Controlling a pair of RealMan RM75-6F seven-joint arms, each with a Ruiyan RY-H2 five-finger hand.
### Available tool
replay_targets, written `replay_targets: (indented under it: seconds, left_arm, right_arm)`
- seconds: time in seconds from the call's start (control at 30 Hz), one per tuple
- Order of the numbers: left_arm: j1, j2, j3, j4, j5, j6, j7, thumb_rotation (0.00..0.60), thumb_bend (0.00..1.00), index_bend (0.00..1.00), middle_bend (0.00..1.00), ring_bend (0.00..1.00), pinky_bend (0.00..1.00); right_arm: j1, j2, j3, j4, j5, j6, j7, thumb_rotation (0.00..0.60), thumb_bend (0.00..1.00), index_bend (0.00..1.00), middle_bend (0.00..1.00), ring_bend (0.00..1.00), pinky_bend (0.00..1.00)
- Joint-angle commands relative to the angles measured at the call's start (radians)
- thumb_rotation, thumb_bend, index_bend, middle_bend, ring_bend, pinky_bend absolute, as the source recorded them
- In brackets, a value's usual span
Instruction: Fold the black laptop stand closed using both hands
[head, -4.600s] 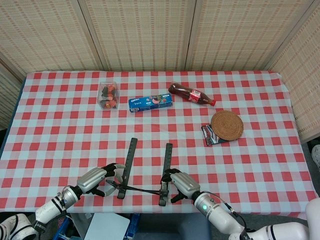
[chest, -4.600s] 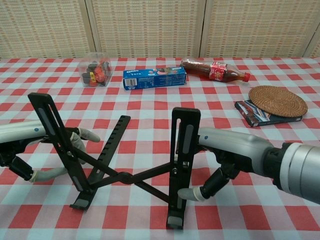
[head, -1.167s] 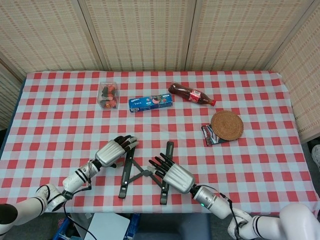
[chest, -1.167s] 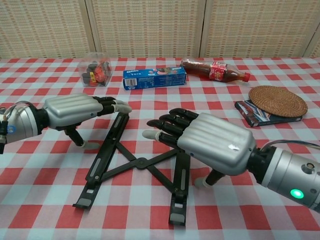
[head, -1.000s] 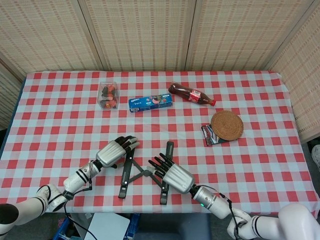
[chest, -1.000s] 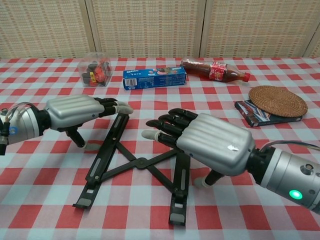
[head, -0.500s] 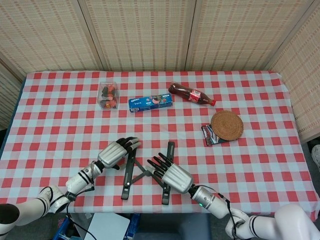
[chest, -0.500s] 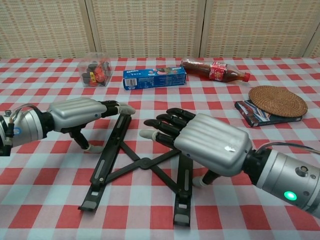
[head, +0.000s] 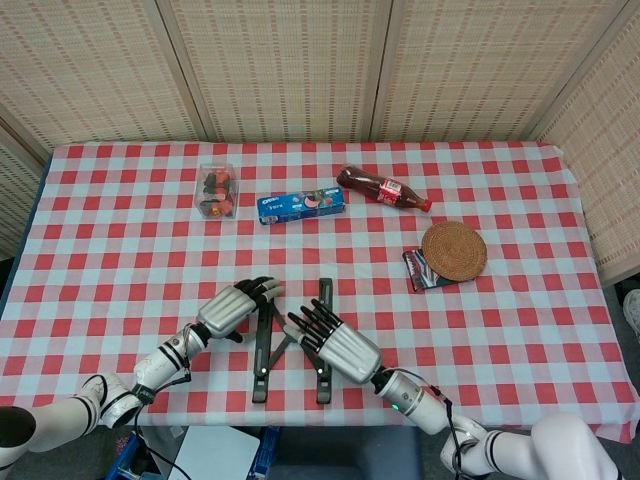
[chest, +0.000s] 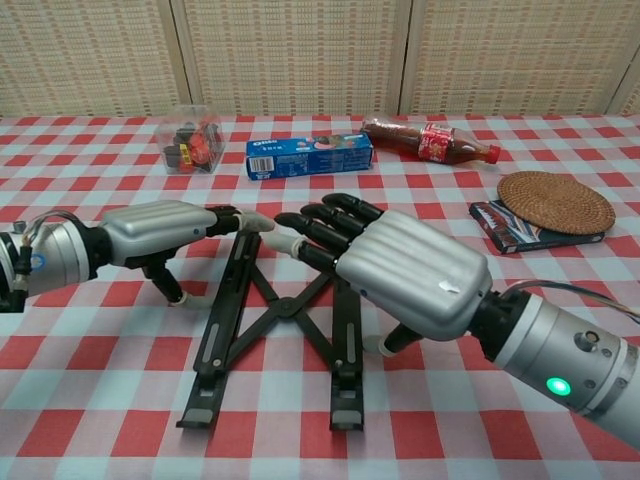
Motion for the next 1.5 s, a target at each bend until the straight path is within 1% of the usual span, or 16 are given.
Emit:
replay_targets:
  seconds: [0.03, 0.37, 0.6, 0.73, 0.83, 0.87, 1.0, 1.07, 1.13, 1.17, 1.3, 1.5]
  left_arm:
    - [-0.002, 0.004, -0.003, -0.010, -0.003, -0.004, -0.006, 0.600, 0.26, 0.00, 0.00, 0.00, 0.16]
    - [-0.014, 0.019, -0.017, -0.067, -0.013, -0.013, -0.013, 0.600, 0.26, 0.00, 0.00, 0.00, 0.16]
    - [-0.019, 0.021, -0.028, -0.093, -0.030, -0.027, 0.006, 0.600, 0.26, 0.00, 0.00, 0.00, 0.16]
    - [-0.011, 0.030, -0.043, -0.097, -0.062, -0.033, 0.039, 0.600, 0.26, 0.00, 0.00, 0.00, 0.16]
    - [0.002, 0.054, -0.046, -0.109, -0.082, -0.031, 0.046, 0.600, 0.26, 0.00, 0.00, 0.00, 0.16]
    - [0.010, 0.067, -0.047, -0.115, -0.088, -0.026, 0.050, 0.600, 0.26, 0.00, 0.00, 0.00, 0.16]
    - [0.041, 0.113, -0.049, -0.141, -0.104, 0.006, 0.059, 0.600, 0.26, 0.00, 0.00, 0.00, 0.16]
    - [0.057, 0.140, -0.048, -0.156, -0.108, 0.023, 0.064, 0.600, 0.26, 0.00, 0.00, 0.00, 0.16]
    - [0.070, 0.163, -0.046, -0.169, -0.109, 0.038, 0.072, 0.600, 0.26, 0.00, 0.00, 0.00, 0.16]
    - [0.075, 0.172, -0.045, -0.175, -0.109, 0.044, 0.076, 0.600, 0.26, 0.00, 0.00, 0.00, 0.16]
    - [0.095, 0.203, -0.042, -0.194, -0.110, 0.062, 0.087, 0.600, 0.26, 0.00, 0.00, 0.00, 0.16]
    - [0.117, 0.227, -0.040, -0.209, -0.108, 0.082, 0.081, 0.600, 0.26, 0.00, 0.00, 0.00, 0.16]
  right_arm:
    - [-0.001, -0.021, 0.008, 0.027, -0.005, 0.021, 0.007, 0.600, 0.00, 0.00, 0.00, 0.00, 0.00]
    - [0.017, -0.065, 0.038, 0.074, 0.007, 0.040, 0.016, 0.600, 0.00, 0.00, 0.00, 0.00, 0.00]
    - [0.030, -0.074, 0.046, 0.078, 0.015, 0.032, 0.001, 0.600, 0.00, 0.00, 0.00, 0.00, 0.00]
    - [0.040, -0.038, 0.029, 0.035, 0.006, 0.016, 0.002, 0.600, 0.00, 0.00, 0.00, 0.00, 0.00]
    - [0.055, 0.022, 0.017, -0.041, -0.006, -0.005, 0.001, 0.600, 0.00, 0.00, 0.00, 0.00, 0.00]
    - [0.066, 0.057, 0.015, -0.087, -0.012, -0.020, -0.006, 0.600, 0.00, 0.00, 0.00, 0.00, 0.00]
    - [0.132, 0.205, 0.010, -0.268, -0.017, -0.137, -0.012, 0.600, 0.00, 0.00, 0.00, 0.00, 0.00]
    - [0.193, 0.296, 0.006, -0.366, -0.015, -0.244, 0.016, 0.600, 0.00, 0.00, 0.00, 0.00, 0.00]
    - [0.254, 0.371, 0.006, -0.445, -0.006, -0.351, 0.045, 0.600, 0.00, 0.00, 0.00, 0.00, 0.00]
    - [0.277, 0.395, 0.010, -0.468, -0.002, -0.388, 0.049, 0.600, 0.00, 0.00, 0.00, 0.00, 0.00]
    - [0.362, 0.458, 0.023, -0.518, 0.016, -0.534, 0.042, 0.600, 0.00, 0.00, 0.00, 0.00, 0.00]
    - [0.441, 0.446, 0.041, -0.496, 0.038, -0.653, 0.022, 0.600, 0.00, 0.00, 0.00, 0.00, 0.00]
